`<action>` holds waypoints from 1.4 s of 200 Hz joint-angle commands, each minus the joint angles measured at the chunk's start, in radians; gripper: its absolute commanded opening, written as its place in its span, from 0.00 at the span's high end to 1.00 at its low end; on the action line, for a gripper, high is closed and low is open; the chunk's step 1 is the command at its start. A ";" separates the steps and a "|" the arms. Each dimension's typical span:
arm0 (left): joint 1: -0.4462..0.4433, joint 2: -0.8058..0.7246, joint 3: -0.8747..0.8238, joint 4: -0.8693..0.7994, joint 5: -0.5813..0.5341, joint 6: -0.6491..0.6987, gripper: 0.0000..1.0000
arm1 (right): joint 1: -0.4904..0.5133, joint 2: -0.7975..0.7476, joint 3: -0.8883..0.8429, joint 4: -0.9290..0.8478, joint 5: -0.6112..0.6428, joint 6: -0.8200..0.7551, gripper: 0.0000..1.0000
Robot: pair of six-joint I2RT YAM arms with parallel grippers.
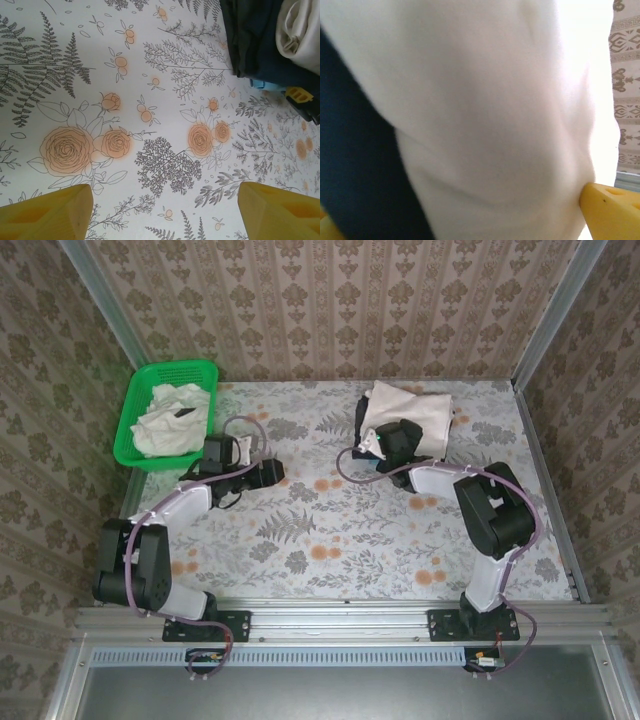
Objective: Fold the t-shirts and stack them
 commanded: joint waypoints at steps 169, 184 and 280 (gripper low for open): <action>0.018 0.041 0.030 0.034 0.086 0.031 0.24 | -0.313 -0.079 0.100 -0.281 -0.398 0.056 0.00; 0.019 0.034 0.029 0.035 0.090 0.027 0.24 | -0.289 -0.201 0.114 -0.435 -0.478 0.104 0.00; 0.018 -0.094 -0.031 -0.009 0.065 0.022 0.17 | -0.011 0.183 0.655 -0.608 0.038 0.809 0.00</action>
